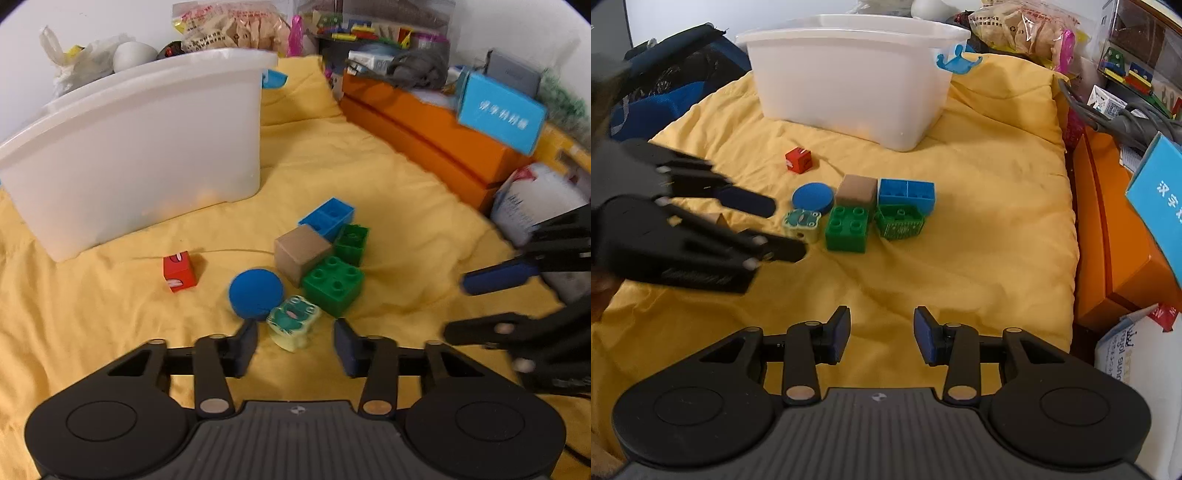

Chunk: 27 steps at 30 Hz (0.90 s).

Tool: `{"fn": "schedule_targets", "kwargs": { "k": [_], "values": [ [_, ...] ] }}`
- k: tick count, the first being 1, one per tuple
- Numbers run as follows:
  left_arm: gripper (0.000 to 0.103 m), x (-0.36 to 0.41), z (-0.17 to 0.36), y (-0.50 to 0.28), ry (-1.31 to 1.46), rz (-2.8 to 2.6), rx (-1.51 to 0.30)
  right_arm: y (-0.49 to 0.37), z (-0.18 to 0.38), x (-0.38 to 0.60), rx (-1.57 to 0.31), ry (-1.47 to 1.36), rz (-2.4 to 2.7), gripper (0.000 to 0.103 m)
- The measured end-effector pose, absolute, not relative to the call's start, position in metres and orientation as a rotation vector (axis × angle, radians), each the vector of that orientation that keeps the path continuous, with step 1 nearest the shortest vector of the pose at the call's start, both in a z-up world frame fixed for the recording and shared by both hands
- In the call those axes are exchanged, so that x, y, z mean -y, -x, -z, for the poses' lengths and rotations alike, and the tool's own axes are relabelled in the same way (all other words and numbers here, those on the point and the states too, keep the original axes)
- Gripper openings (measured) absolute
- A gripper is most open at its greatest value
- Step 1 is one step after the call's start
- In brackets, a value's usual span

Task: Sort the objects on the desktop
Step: 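Grasp the green frog tile with the left tool, then grasp the dark green brick with the right tool while the left tool holds the frog tile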

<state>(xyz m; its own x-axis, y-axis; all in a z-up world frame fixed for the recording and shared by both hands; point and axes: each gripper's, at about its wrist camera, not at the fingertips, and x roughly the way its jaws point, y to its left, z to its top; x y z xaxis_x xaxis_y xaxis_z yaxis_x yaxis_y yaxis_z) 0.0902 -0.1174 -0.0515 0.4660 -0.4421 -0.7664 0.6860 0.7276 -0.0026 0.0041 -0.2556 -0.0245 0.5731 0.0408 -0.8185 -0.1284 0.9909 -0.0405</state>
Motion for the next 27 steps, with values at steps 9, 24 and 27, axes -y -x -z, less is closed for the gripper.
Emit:
{"fn": "schedule_targets", "kwargs": {
  "k": [9,24,27],
  "values": [
    [0.033,0.117,0.048,-0.076,-0.342,0.749,-0.848,-0.007,0.02,0.263,-0.926,0.101,-0.094,0.043],
    [0.032,0.059,0.05,0.002,-0.291,0.662,-0.931,-0.083,0.046,0.254,-0.863,0.228,-0.145,0.045],
    [0.032,0.052,0.047,0.004,-0.282,0.624,-0.917,-0.078,0.046,0.252,-0.882,0.228,-0.157,0.045]
  ]
}}
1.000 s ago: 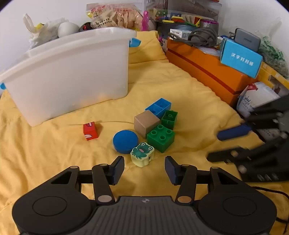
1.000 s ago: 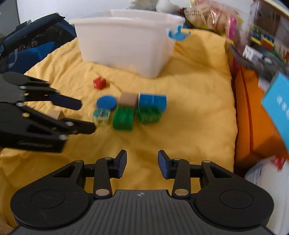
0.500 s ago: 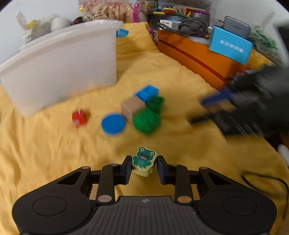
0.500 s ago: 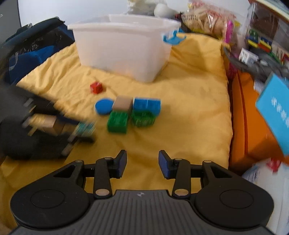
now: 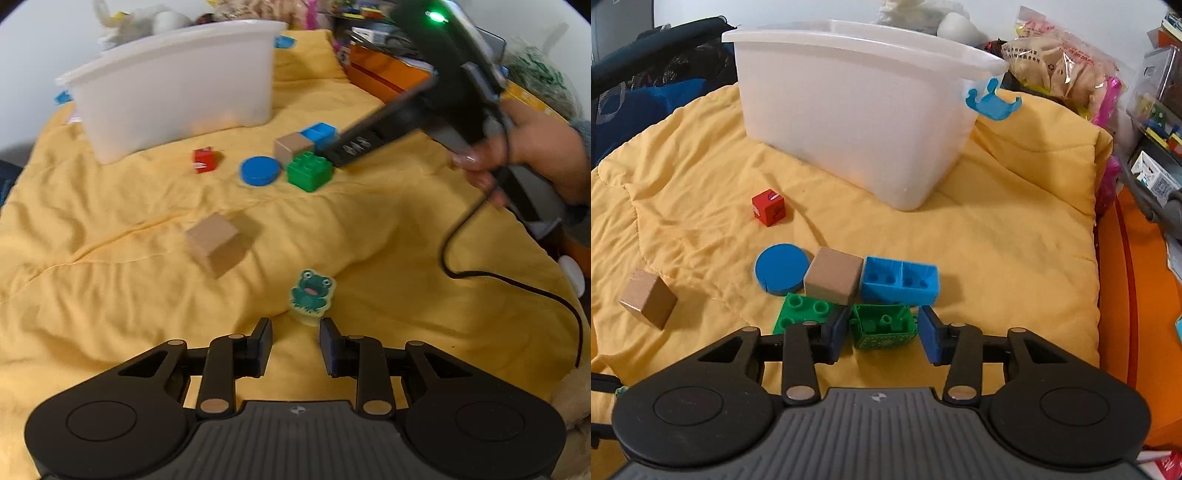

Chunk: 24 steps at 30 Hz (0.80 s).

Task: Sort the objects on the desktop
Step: 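Grasp the dark green brick with the right tool while the left tool holds the frog tile, then lift the frog tile with the left tool while the right tool lifts the green brick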

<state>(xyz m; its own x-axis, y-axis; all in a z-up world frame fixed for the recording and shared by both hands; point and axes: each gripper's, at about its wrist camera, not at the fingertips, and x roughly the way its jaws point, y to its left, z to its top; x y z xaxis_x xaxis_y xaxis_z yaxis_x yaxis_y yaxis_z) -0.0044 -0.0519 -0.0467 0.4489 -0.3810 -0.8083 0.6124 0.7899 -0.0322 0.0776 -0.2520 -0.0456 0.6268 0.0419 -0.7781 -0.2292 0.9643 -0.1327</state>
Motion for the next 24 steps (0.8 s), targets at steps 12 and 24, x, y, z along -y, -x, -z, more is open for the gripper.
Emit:
{"fn": "schedule_targets", "kwargs": {
  "k": [12,24],
  "values": [
    [0.035,0.071,0.052,0.0,-0.332,0.693,-0.862,0.002,0.029,0.232,-0.95,0.143,-0.322,0.046],
    [0.029,0.077,0.052,-0.013,-0.266,0.664,-0.883,0.05,0.036,0.202,-0.8,0.68,-0.383,0.05]
  ]
}}
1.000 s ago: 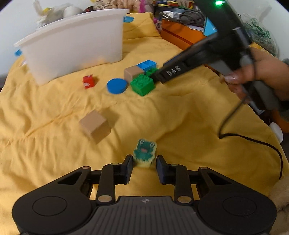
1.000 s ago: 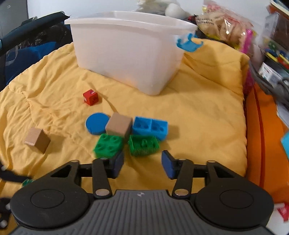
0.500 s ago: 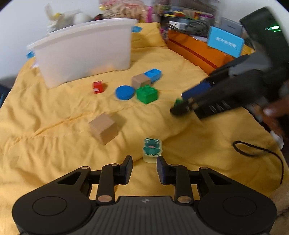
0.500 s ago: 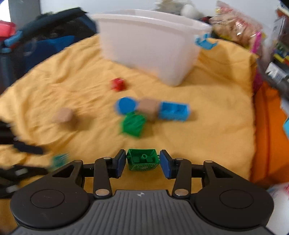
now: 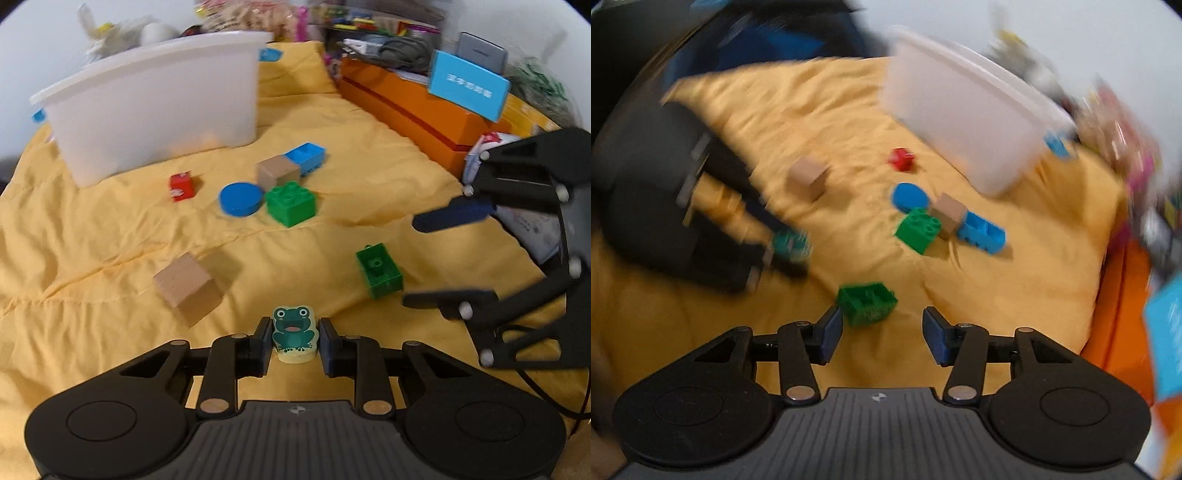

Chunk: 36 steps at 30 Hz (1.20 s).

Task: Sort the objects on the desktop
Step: 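Lift the frog tile with the left tool while the right tool lifts the green brick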

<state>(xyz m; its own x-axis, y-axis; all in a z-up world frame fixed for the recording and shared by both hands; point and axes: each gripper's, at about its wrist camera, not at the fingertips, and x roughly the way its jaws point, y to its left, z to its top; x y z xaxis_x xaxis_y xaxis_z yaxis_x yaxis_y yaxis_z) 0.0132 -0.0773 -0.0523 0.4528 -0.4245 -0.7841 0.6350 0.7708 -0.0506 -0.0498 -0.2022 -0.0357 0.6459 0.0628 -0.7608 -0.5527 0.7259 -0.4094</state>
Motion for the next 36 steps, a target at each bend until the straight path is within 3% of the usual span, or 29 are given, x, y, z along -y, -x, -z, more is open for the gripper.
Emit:
{"fn": "schedule_targets", "kwargs": {
  "k": [5,6,7,8,12,17,21,25,30,36],
  "values": [
    [0.029,0.054,0.049,-0.003,-0.227,0.632,-0.91,0.06,0.052,0.178,-0.694,0.911,-0.509,0.049],
    [0.029,0.051,0.049,-0.001,-0.224,0.625,-0.913,0.057,0.058,0.172,-0.678,0.955,-0.492,0.043],
    [0.029,0.048,0.049,0.002,-0.22,0.617,-0.918,0.052,0.061,0.168,-0.693,0.968,-0.469,0.029],
    [0.029,0.046,0.049,0.003,-0.218,0.613,-0.92,0.044,0.064,0.167,-0.732,0.954,-0.436,0.029],
    [0.029,0.04,0.046,0.011,-0.222,0.595,-0.911,0.013,0.039,0.18,-0.865,0.638,-0.374,0.029],
    [0.029,0.039,0.046,0.016,-0.246,0.59,-0.908,-0.012,0.011,0.23,-1.038,-0.164,-0.578,0.03],
    [0.029,0.041,0.05,0.016,-0.244,0.591,-0.915,-0.021,0.037,0.247,-1.137,-0.349,-0.526,0.033],
    [0.029,0.043,0.05,0.016,-0.257,0.597,-0.911,-0.008,0.03,0.259,-1.074,-0.256,-0.392,0.054],
    [0.031,0.045,0.048,0.017,-0.282,0.604,-0.908,0.01,0.008,0.245,-0.997,0.003,-0.44,0.054],
    [0.033,0.048,0.05,0.013,-0.293,0.607,-0.918,0.047,0.024,0.188,-0.866,0.809,-0.498,0.054]
  ]
}}
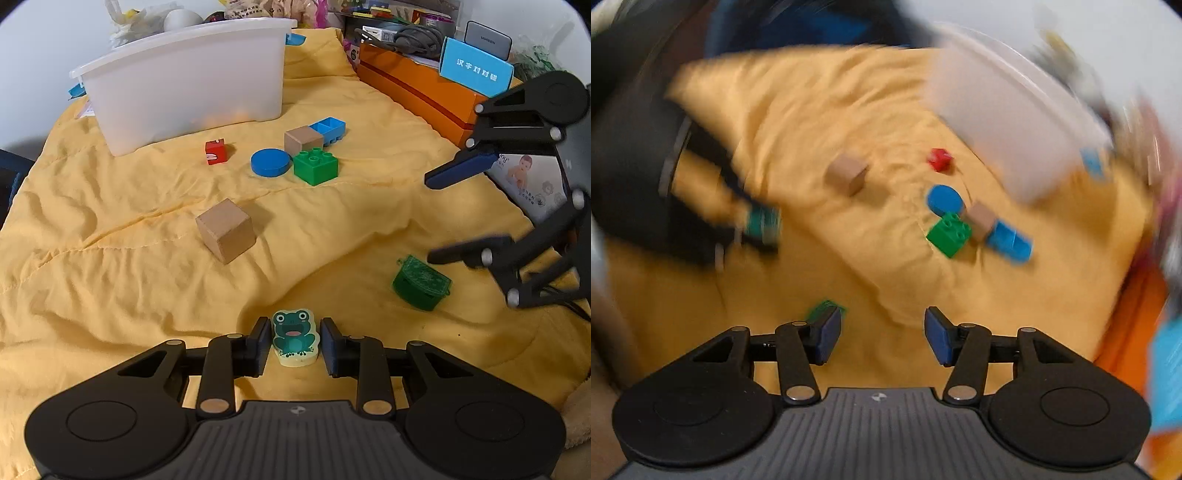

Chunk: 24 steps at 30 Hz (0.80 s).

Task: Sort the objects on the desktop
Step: 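Lift the frog tile with the left tool while the right tool lifts the green brick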

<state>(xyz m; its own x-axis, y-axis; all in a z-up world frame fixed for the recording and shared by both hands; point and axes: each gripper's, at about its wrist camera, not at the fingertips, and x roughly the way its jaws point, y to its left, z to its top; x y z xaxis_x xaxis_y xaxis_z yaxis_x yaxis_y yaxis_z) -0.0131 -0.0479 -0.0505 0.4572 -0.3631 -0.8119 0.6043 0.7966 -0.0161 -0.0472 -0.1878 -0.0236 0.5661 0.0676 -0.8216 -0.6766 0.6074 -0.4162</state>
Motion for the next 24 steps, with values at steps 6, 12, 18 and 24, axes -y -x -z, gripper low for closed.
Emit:
{"fn": "schedule_targets", "kwargs": {
  "k": [6,12,18,24],
  "values": [
    [0.033,0.048,0.05,0.014,-0.294,0.605,-0.918,0.044,0.014,0.184,-0.868,0.755,-0.509,0.053],
    [0.033,0.048,0.051,0.014,-0.293,0.604,-0.919,0.043,0.004,0.175,-0.924,0.496,-0.582,0.044],
    [0.034,0.049,0.051,0.014,-0.294,0.603,-0.919,0.039,0.025,0.183,-1.019,0.507,-0.455,0.015],
    [0.034,0.05,0.051,0.015,-0.295,0.602,-0.919,0.031,0.023,0.212,-1.038,0.42,-0.345,0.015]
  ]
}}
